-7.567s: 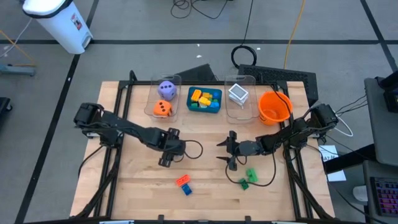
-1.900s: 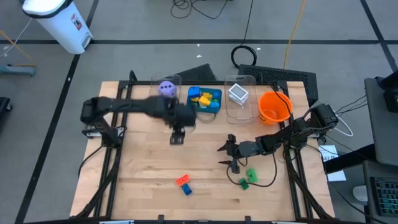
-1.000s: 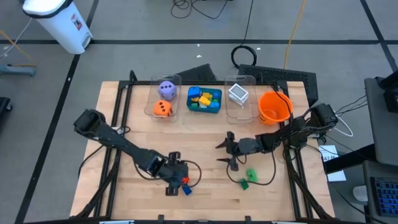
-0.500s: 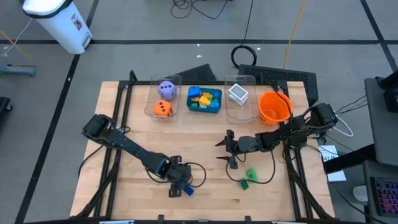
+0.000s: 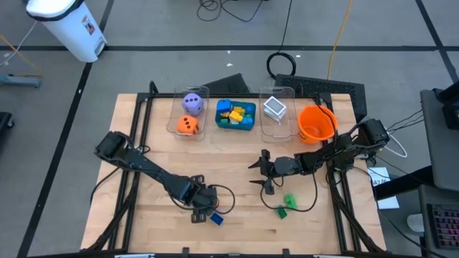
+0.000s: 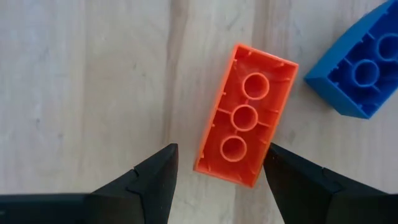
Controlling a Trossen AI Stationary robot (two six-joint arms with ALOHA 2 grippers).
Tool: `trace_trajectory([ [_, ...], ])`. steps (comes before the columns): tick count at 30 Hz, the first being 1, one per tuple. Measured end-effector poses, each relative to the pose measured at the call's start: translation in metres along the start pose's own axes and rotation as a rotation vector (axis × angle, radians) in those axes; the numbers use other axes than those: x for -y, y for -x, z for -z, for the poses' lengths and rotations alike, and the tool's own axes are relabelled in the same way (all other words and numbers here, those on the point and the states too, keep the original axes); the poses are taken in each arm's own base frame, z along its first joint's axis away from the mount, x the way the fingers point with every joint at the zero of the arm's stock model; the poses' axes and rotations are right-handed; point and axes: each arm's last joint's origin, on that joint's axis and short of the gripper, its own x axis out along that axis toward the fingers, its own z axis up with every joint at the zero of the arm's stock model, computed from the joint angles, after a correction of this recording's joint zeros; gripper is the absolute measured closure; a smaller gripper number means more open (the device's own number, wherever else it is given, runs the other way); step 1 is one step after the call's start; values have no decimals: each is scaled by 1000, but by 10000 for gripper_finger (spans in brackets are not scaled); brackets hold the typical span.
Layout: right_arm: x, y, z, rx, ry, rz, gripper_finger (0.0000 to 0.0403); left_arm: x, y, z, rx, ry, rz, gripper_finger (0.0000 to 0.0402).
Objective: Pick & Place Toys
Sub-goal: Put the orange game piece into the blue bin
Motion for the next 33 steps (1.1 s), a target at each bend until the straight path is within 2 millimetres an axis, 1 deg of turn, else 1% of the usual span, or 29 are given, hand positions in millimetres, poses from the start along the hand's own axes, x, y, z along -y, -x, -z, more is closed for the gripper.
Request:
trace_trajectory([
  [6,0,0,0,0,-1,0,133,-1,0,-1,25,-38,-42,164],
  [8,0,0,0,0,-1,0,133,-2,0,-1,39,-62,-61,172],
  [10,0,0,0,0,-1,0,133,-2,0,-2,49,-88,-71,190],
  [15,0,0,0,0,-2,0,133,-1,0,-4,69,-123,-66,254],
  [17,0,0,0,0,-1,0,133,-1,1,-5,74,-125,-63,271],
  [20,0,0,1,-7,-1,0,133,-2,1,-5,74,-124,-63,274],
  [24,0,0,1,-7,-1,0,133,-3,1,-6,72,-124,-66,254],
  [26,0,0,1,-7,-1,0,133,-3,1,-6,71,-130,-67,251],
  [31,0,0,1,-7,-10,0,133,-7,0,-8,77,-128,-79,274],
  [33,0,0,1,-7,-12,0,133,-9,0,-9,83,-122,-94,275],
])
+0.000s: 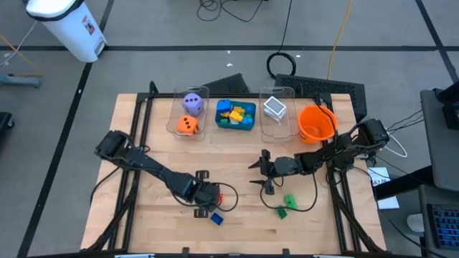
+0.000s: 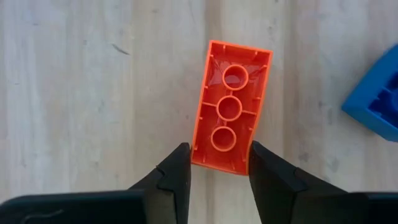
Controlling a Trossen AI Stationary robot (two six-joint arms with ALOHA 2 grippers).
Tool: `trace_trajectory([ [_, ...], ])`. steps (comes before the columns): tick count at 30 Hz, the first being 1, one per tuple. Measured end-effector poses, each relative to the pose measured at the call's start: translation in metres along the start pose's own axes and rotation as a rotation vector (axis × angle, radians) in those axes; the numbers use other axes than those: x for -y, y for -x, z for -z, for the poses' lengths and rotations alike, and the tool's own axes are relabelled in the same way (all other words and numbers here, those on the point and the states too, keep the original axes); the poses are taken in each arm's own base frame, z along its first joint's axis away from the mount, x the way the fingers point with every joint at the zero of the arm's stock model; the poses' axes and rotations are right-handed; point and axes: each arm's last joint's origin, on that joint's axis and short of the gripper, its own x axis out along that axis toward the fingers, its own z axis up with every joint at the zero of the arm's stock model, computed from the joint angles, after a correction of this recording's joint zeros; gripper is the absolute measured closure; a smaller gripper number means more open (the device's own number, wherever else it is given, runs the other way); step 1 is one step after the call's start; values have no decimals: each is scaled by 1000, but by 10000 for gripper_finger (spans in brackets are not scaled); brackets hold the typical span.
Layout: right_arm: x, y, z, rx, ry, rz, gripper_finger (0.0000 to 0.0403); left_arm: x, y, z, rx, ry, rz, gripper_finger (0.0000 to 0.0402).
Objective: Pick & Place Toys
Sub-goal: Put the orange game piece into the blue bin
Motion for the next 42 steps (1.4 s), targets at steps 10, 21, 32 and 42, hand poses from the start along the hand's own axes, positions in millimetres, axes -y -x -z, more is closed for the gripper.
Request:
trace_trajectory([
  [10,0,0,0,0,0,0,133,-15,-3,-6,-2,-23,-19,273],
  [21,0,0,0,1,0,0,133,-47,7,-32,11,-105,-49,274],
  [32,0,0,0,0,-14,-2,133,-108,55,-78,-17,-190,-217,274],
  [42,0,2,6,-23,-38,-2,133,-220,81,-89,-44,-78,-307,274],
])
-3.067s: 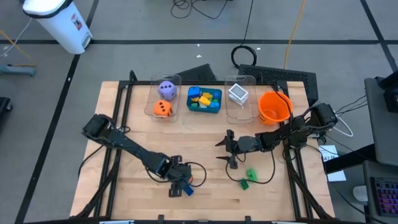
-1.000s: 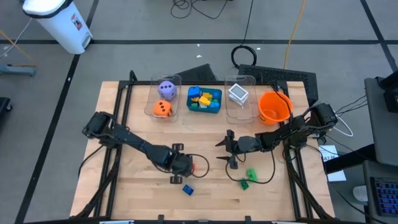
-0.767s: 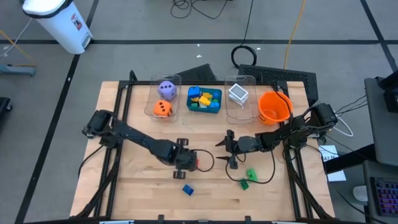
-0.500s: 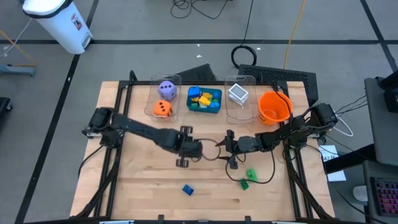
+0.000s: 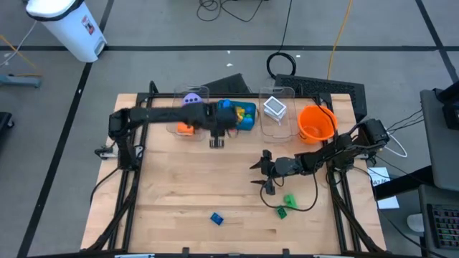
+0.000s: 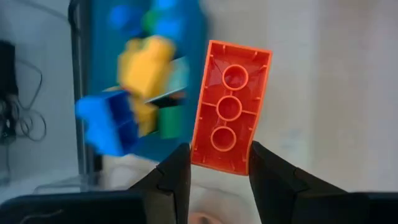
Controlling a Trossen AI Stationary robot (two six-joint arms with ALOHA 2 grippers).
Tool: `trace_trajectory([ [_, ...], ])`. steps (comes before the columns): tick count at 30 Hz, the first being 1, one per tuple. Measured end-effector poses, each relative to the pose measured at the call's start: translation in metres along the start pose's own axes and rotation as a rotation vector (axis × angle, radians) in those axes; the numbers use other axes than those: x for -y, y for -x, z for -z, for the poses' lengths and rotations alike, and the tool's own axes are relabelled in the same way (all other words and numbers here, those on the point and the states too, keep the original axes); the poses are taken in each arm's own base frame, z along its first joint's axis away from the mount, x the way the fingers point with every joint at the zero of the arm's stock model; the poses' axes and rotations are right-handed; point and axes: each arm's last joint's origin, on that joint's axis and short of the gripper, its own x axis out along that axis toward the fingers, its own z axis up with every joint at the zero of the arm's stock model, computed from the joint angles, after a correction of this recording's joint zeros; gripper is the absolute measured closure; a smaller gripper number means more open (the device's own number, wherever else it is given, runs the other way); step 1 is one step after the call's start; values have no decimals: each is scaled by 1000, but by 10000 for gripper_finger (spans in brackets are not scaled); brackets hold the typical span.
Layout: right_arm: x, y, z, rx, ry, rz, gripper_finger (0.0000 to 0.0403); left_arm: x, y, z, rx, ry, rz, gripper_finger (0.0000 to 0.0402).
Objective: Pick & Place Toys
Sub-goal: Put the orange game piece into the blue bin
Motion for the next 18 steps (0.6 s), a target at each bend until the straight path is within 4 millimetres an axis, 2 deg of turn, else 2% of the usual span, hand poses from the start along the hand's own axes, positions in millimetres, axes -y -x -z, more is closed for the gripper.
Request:
trace_trajectory([
  [4,0,0,1,-2,0,1,133,-44,-12,13,-10,97,12,274],
  [9,0,0,1,-2,0,1,133,-80,-21,26,30,187,52,274],
  [12,0,0,1,-2,0,2,133,-88,-24,29,57,203,67,274],
  [18,0,0,1,-2,0,3,133,-78,-35,33,32,175,89,274],
])
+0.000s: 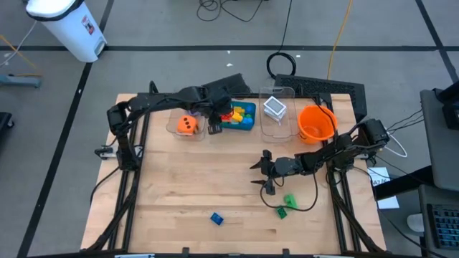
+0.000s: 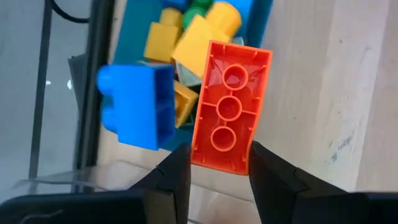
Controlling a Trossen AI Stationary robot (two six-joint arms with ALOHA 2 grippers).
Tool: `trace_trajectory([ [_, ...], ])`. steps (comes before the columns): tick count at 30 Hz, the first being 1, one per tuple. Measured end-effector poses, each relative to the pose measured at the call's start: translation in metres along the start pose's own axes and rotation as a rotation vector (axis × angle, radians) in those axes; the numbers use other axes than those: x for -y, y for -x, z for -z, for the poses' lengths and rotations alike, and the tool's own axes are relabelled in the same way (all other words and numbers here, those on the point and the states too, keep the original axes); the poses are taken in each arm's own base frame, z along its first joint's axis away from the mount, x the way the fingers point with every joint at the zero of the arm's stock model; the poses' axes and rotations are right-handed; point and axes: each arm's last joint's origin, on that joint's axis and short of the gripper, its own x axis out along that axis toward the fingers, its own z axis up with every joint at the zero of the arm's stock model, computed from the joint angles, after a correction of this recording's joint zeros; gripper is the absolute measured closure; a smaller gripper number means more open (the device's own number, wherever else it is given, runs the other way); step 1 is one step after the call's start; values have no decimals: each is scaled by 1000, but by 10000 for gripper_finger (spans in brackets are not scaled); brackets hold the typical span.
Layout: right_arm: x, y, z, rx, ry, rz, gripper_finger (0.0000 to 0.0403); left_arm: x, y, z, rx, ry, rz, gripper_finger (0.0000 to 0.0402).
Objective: Pick & Place Toys
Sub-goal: Put the orange game piece into the blue bin
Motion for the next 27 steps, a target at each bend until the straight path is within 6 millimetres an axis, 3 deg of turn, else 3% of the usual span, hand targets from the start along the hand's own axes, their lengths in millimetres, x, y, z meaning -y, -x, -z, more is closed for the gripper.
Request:
trace_trajectory([
  [18,0,0,0,0,0,0,133,-2,-8,1,28,-3,-28,274],
  [27,0,0,0,0,0,1,133,1,-23,11,12,-5,-27,274],
])
